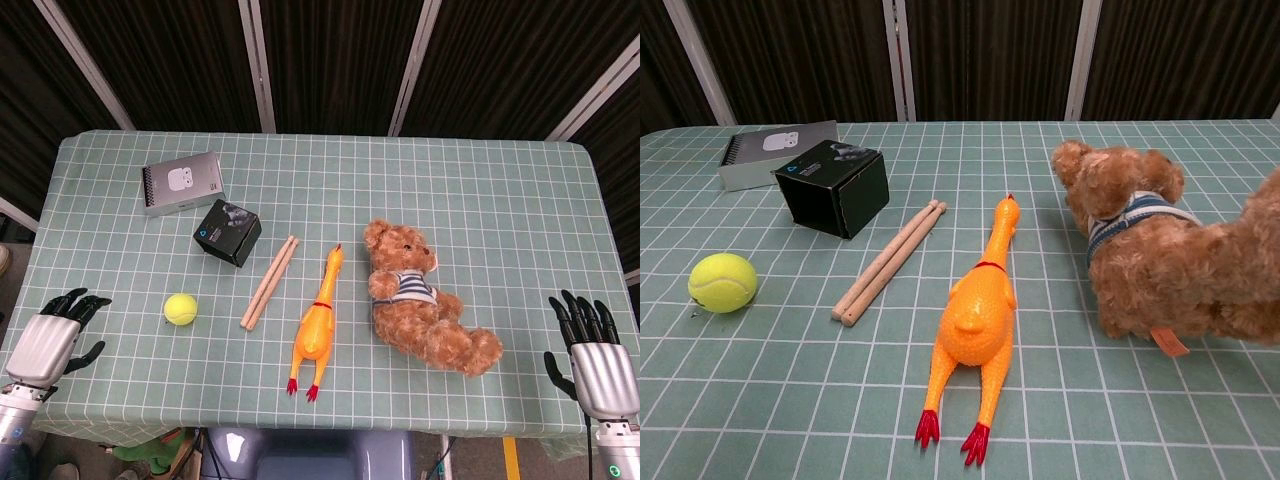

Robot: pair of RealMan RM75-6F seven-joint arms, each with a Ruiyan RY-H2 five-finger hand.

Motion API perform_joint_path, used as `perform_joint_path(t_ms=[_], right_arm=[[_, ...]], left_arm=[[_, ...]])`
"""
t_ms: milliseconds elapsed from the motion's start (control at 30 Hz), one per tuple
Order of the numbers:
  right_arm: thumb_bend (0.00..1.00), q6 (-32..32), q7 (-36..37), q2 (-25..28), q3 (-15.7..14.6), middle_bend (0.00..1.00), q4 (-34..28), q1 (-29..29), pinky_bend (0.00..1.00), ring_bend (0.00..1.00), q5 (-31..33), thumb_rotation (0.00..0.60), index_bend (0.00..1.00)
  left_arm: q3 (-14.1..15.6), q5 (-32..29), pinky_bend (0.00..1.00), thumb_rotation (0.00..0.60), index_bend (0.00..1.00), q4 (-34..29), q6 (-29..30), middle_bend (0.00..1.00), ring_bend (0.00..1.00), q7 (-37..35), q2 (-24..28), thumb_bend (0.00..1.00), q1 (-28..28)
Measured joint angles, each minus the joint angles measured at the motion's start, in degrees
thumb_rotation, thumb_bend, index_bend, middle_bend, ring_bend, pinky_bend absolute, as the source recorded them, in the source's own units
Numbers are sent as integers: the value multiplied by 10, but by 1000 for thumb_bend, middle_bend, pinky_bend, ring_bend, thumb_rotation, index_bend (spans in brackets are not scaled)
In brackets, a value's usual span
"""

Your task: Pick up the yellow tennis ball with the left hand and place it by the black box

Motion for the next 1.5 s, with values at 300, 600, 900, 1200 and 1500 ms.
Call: perform_joint_path(t_ms=[300, 600, 900, 1200, 1500], right_arm=[[464, 3, 2, -1, 0, 0, 2, -1, 21, 0, -3, 600, 0], [464, -4, 3, -1, 1, 0, 0, 4, 21, 0, -3, 600, 0], [464, -3, 21, 4, 2, 0, -1, 3, 21, 0, -2, 600, 0], [463, -13, 22, 5, 3, 0, -1, 8, 21, 0, 1, 600, 0], [464, -13, 31, 8, 5, 0, -1, 10, 21, 0, 2, 600, 0]], left_arm=[[1, -5, 226, 600, 239, 1, -9, 302, 143, 2, -2, 293, -2], [6, -11, 415, 600, 401, 11, -61, 567, 276, -3, -14, 553, -22], [27, -33, 435, 600, 445, 6, -182, 627, 336, 29, -36, 551, -60], [22, -51, 430, 600, 422, 29, -229, 583, 329, 37, -75, 550, -95], [8, -64, 419, 600, 391, 47, -245, 553, 329, 28, -98, 512, -114]])
